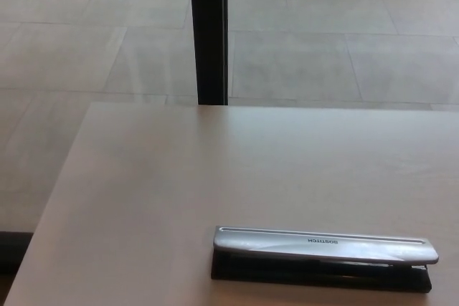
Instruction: A hole pucnch is kept on the middle on the desk infront of the robot and the robot uses both its hands as fists to press on it and use it
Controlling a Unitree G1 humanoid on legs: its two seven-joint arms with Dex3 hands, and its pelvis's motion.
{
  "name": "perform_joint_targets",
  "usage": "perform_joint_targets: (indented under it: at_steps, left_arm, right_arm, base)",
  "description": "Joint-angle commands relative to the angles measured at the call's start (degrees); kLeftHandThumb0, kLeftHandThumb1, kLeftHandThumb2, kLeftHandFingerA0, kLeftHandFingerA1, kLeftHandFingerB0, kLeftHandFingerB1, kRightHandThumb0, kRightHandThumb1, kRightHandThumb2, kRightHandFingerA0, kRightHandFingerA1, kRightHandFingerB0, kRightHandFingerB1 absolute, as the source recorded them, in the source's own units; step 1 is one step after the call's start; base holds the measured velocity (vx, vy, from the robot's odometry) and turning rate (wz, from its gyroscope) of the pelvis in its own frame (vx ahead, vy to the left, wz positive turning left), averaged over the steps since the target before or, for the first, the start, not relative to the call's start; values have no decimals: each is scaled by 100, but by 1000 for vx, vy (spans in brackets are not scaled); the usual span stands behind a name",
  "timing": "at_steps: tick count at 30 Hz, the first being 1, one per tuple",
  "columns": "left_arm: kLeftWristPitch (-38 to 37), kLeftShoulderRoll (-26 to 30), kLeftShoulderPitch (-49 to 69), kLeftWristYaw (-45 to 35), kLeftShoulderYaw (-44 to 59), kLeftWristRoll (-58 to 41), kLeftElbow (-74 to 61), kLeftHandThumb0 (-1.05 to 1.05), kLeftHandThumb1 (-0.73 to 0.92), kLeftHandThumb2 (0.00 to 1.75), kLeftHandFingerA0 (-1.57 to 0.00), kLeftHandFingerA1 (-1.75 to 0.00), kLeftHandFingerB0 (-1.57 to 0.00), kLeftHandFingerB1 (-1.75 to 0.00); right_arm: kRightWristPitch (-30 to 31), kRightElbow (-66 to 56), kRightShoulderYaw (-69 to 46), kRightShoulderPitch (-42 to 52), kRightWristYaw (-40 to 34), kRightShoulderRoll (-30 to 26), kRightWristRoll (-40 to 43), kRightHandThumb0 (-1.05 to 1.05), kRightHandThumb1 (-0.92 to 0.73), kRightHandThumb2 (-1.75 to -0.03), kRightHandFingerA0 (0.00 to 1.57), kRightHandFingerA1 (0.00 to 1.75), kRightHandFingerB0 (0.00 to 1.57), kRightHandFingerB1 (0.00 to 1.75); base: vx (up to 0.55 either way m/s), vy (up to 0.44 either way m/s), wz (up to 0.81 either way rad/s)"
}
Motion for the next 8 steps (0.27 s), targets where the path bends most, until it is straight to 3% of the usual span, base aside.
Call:
perform_joint_targets:
  at_steps: [1,2,5,8]
  left_arm:
    - [52,107,84,-89,12,162,-36,-35,40,52,-102,-102,-84,-64]
    - [38,108,67,-143,39,131,18,-35,39,52,-105,-111,-83,-63]
    - [34,97,8,-137,64,126,83,-35,38,52,-109,-98,-86,-66]
    - [37,123,-117,-138,48,160,218,-37,41,52,-108,-102,-89,-67]
  right_arm:
    - [-6,-166,13,88,84,11,-15,-23,-41,-67,86,74,60,62]
    - [-74,-39,4,55,118,-21,-22,-24,-44,-66,92,77,62,63]
    - [-174,55,7,24,87,-33,-72,-31,-46,-65,90,82,66,63]
    - [-271,234,34,-56,37,-85,-152,-37,-53,-62,84,72,72,66]
  base:
    - [0,0,0]
    - [0,0,0]
    - [0,0,0]
    - [0,0,0]
